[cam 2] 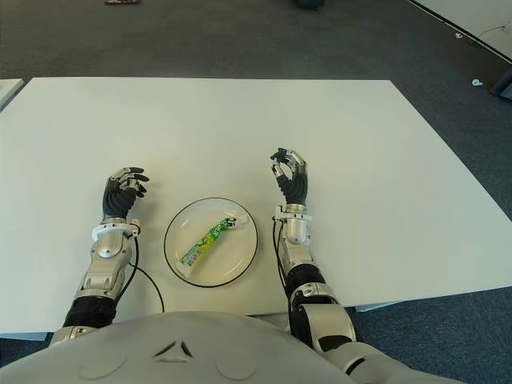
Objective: Put the toothpaste on the table into the plate.
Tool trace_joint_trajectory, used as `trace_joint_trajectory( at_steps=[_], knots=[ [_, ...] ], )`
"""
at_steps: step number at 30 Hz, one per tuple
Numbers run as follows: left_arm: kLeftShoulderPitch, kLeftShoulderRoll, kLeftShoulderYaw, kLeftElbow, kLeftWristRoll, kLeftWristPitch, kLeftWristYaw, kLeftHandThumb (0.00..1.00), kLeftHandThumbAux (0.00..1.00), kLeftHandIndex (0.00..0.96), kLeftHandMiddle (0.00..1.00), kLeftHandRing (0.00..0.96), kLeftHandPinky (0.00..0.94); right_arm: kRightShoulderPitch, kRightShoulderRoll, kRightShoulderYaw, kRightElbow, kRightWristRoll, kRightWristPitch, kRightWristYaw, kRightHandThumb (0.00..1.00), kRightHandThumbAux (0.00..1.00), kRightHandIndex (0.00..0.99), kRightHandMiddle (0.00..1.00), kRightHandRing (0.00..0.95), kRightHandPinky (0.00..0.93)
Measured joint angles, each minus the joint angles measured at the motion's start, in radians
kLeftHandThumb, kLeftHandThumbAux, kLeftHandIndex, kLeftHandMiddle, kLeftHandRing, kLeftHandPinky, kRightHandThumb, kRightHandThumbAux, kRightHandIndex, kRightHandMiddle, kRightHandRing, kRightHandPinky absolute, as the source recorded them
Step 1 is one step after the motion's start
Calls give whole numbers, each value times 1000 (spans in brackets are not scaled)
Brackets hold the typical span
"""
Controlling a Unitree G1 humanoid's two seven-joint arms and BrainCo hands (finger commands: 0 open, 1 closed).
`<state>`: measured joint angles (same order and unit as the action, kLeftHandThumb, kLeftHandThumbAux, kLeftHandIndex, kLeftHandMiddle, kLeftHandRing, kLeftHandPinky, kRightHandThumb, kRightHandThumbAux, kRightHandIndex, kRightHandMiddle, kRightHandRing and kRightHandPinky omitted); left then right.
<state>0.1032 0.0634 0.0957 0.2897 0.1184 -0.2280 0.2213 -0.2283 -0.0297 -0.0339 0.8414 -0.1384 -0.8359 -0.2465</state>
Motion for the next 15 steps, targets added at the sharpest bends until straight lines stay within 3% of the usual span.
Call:
trace_joint_trajectory(
  at_steps=[6,15],
  knots=[
    [1,0,0,-15,0,1,0,831,684,390,498,632,601,24,1,11,-36,0,75,15,705,731,426,499,446,440],
    [5,-1,-1,-16,0,2,0,830,684,387,504,642,611,83,-16,32,-133,-16,276,60,712,731,422,486,448,437]
  ],
)
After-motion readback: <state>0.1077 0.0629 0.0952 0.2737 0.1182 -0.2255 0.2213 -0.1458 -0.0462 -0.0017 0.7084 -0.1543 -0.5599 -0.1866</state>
